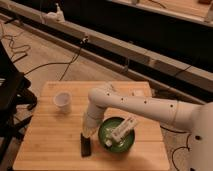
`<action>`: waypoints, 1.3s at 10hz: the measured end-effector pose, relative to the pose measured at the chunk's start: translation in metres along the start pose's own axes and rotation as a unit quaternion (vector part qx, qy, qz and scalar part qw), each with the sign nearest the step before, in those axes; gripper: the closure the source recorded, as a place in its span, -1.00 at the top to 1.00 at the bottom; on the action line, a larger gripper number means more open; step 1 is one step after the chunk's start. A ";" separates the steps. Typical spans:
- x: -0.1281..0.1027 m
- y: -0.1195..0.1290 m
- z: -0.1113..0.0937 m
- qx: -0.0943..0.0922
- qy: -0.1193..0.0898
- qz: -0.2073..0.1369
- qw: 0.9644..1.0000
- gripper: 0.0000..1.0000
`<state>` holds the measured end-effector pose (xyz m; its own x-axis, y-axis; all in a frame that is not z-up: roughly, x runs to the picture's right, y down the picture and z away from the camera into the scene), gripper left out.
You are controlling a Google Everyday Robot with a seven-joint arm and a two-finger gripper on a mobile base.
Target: Push the eraser across the table
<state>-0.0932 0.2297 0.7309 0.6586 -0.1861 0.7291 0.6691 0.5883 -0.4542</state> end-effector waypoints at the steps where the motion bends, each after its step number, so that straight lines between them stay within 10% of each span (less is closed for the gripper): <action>1: 0.001 -0.002 0.005 -0.003 0.000 0.001 1.000 -1.00; 13: 0.038 0.013 0.033 -0.019 -0.008 0.059 0.998 -1.00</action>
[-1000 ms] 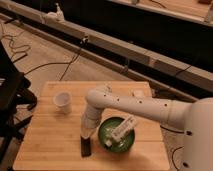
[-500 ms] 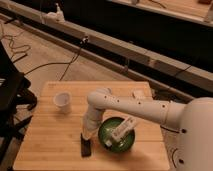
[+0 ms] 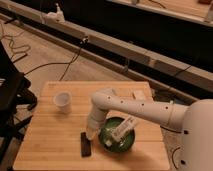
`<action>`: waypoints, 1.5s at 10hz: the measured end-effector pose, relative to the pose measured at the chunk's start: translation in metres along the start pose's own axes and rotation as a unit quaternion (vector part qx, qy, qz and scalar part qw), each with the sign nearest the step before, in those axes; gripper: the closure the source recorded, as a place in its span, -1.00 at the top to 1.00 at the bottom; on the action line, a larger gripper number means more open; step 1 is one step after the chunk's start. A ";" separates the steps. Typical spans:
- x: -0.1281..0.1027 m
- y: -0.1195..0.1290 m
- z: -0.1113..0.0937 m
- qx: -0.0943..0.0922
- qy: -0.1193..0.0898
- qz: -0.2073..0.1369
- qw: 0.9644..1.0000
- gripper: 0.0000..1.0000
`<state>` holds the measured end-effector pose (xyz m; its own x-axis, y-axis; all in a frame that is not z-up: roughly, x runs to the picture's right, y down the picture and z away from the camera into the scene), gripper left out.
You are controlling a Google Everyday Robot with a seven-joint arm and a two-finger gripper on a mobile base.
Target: Push the eraser across the table
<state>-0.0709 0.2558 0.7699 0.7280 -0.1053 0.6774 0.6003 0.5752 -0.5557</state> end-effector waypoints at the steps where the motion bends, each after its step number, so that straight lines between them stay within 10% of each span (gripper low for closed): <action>1: 0.002 0.002 0.001 -0.001 0.000 0.003 1.000 -1.00; 15: -0.017 0.000 0.035 -0.031 -0.014 -0.020 0.999 -1.00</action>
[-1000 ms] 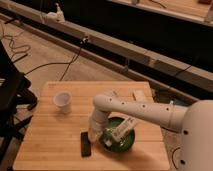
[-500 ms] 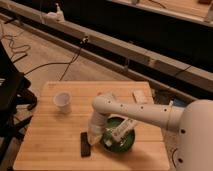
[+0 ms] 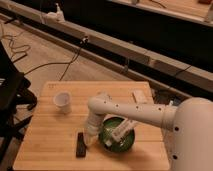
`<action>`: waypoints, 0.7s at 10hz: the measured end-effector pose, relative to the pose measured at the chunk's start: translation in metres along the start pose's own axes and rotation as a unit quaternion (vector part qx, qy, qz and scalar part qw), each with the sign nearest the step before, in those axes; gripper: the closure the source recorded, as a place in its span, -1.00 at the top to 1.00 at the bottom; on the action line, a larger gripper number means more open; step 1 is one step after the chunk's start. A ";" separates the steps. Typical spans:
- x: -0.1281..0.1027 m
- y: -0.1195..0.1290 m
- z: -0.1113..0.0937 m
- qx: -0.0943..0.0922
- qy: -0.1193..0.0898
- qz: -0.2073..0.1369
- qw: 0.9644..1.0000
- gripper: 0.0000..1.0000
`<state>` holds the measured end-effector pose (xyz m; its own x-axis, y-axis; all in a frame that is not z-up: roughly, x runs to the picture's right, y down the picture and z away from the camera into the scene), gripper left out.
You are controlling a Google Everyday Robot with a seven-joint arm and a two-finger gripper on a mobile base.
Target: Push the eraser across the table
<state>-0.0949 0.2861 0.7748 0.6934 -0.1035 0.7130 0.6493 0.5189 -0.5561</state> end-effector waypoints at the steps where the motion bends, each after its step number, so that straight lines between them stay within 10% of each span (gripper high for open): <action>1: -0.006 -0.007 0.000 0.002 -0.002 -0.009 1.000 -1.00; 7: -0.032 -0.031 0.011 0.001 -0.018 -0.047 0.999 -1.00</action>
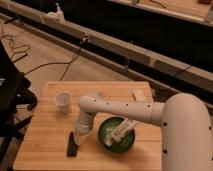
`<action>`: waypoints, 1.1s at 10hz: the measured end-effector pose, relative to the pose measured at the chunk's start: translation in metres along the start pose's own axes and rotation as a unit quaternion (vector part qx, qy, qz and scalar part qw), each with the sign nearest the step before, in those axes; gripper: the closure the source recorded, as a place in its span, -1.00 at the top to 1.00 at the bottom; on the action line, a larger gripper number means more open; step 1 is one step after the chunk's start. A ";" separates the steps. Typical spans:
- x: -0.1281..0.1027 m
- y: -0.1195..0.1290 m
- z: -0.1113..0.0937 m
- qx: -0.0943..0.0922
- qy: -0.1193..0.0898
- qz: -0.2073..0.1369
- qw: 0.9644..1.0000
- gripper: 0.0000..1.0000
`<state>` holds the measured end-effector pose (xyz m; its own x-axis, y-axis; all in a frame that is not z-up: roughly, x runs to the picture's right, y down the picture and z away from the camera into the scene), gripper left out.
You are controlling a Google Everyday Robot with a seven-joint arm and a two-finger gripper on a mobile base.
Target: Push the eraser across the table
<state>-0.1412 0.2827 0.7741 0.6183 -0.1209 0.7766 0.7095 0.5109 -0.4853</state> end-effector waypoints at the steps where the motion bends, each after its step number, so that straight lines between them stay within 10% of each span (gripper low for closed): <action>1: -0.001 -0.001 0.001 0.000 -0.004 -0.001 1.000 -1.00; 11: 0.004 -0.003 0.009 -0.006 -0.011 -0.004 1.000 -1.00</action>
<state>-0.1440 0.2877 0.7822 0.6056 -0.1061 0.7887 0.7185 0.4990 -0.4846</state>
